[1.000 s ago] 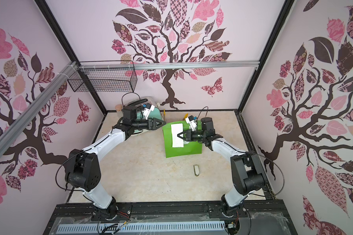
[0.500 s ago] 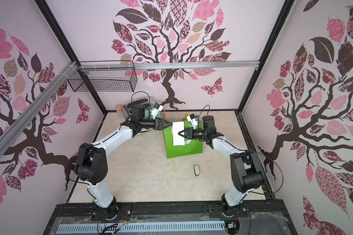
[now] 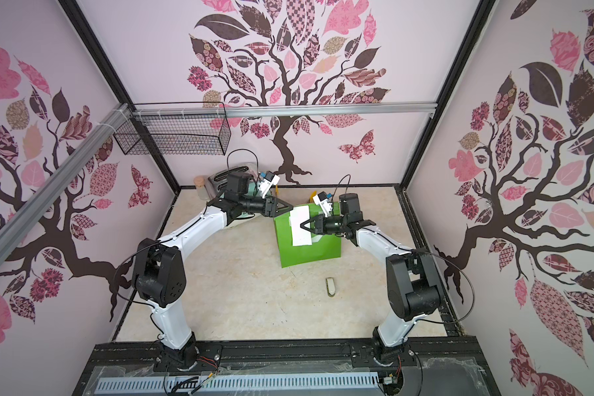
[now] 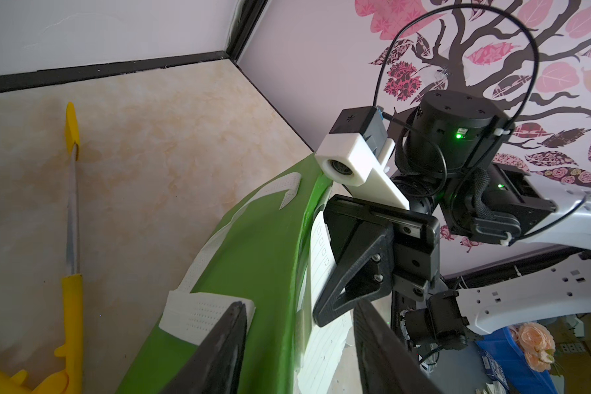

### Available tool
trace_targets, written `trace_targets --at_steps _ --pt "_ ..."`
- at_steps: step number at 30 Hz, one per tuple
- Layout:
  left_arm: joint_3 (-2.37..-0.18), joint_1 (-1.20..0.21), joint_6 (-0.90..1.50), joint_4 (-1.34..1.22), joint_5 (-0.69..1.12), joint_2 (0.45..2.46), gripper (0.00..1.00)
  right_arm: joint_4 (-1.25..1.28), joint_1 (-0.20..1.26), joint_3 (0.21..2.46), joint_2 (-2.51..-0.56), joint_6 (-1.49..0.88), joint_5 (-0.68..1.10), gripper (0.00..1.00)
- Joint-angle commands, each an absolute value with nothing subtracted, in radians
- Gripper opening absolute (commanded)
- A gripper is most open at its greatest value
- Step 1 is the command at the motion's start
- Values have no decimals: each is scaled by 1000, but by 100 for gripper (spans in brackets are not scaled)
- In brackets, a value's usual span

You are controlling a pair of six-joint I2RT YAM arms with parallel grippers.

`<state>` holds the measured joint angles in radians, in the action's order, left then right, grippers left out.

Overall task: Staple the receipts to the bags
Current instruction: Hold the receipt from the takeout bag.

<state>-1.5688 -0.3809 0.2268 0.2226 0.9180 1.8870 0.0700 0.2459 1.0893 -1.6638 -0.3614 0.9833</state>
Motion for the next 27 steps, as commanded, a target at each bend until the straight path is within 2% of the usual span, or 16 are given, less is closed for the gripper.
trace_targets --at_steps 1,7,19,22,24,26,27 --pt "-1597 -390 188 262 915 1912 52 39 242 1108 -1668 -334 981 0" --pt "-1607 -402 176 275 910 1928 51 56 242 1099 -1669 -343 986 0" --pt "-1633 -414 171 276 896 1951 43 56 242 1096 -1673 -345 991 0" --pt "-1632 -414 160 289 890 1953 27 50 242 1098 -1670 -340 982 0" --pt "-1632 -414 155 292 889 1951 20 50 241 1098 -1670 -338 979 0" --pt "-1631 -414 152 294 885 1948 5 44 242 1099 -1670 -335 971 0" --pt "-1631 -414 148 296 883 1947 3 41 242 1099 -1669 -332 967 0"
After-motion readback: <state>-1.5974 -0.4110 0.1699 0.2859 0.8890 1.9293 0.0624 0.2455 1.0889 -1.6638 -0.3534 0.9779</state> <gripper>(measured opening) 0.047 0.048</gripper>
